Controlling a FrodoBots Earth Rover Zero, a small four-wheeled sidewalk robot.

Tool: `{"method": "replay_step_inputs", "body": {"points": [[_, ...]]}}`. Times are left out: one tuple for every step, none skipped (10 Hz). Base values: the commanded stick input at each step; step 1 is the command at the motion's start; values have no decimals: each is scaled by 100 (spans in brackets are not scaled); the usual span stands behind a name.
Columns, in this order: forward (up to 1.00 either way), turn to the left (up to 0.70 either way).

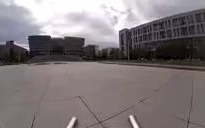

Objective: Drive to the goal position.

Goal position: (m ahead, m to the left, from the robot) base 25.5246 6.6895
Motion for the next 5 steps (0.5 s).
{"method": "replay_step_inputs", "body": {"points": [[70,1],[70,1],[70,1],[70,1],[70,1]]}}
